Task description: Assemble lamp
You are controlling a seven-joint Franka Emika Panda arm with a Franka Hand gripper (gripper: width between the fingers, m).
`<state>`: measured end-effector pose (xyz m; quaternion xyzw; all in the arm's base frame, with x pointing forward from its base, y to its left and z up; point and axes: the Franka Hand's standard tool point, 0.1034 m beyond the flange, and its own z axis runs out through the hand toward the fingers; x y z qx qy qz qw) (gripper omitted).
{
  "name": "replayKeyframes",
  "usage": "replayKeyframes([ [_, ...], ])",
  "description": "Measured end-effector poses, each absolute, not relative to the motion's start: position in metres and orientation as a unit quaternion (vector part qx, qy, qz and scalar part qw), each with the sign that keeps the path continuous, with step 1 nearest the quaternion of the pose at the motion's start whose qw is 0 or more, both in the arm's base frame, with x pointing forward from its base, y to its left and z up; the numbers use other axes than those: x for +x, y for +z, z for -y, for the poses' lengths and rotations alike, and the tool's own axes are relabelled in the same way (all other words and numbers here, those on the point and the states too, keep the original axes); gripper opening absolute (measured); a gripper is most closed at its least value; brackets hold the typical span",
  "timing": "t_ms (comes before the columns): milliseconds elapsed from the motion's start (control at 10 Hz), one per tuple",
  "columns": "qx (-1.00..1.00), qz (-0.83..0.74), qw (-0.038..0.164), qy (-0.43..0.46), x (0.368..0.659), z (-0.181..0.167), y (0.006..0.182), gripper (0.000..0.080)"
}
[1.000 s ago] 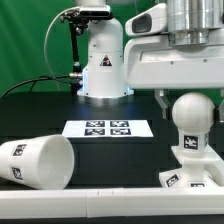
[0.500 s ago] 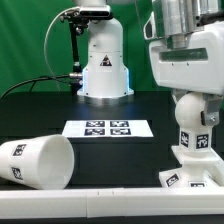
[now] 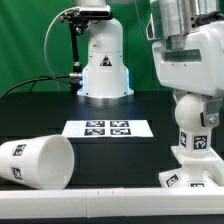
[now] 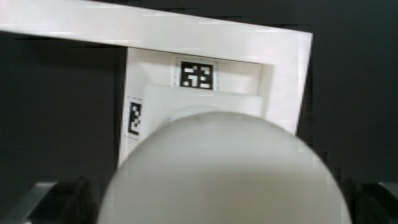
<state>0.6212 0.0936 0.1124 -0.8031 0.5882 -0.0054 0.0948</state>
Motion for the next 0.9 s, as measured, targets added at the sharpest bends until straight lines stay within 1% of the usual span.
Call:
replayKeyframes([
  [100,-0.851,-0.516,0.094,-0.015,0.6235,-0.0941,0.1149,0.0696],
  [200,-0.903,-0.420,0.084,-0.026,0.6239,-0.0998,0.1165,0.0696],
  [600,-0.955,-0.286,0.075,-0.037,0.6232,-0.0991,0.1150,0.0698],
  [700,-0.968,-0.236,0.067,-0.043,0.6232,-0.0984,0.1146,0.0698],
  [800,-0.993,-0.091,0.029,-0.065,0.6246,-0.0970,0.1140,0.0698],
  [900,-0.998,-0.015,0.013,-0.067,0.6242,-0.0968,0.1141,0.0698],
])
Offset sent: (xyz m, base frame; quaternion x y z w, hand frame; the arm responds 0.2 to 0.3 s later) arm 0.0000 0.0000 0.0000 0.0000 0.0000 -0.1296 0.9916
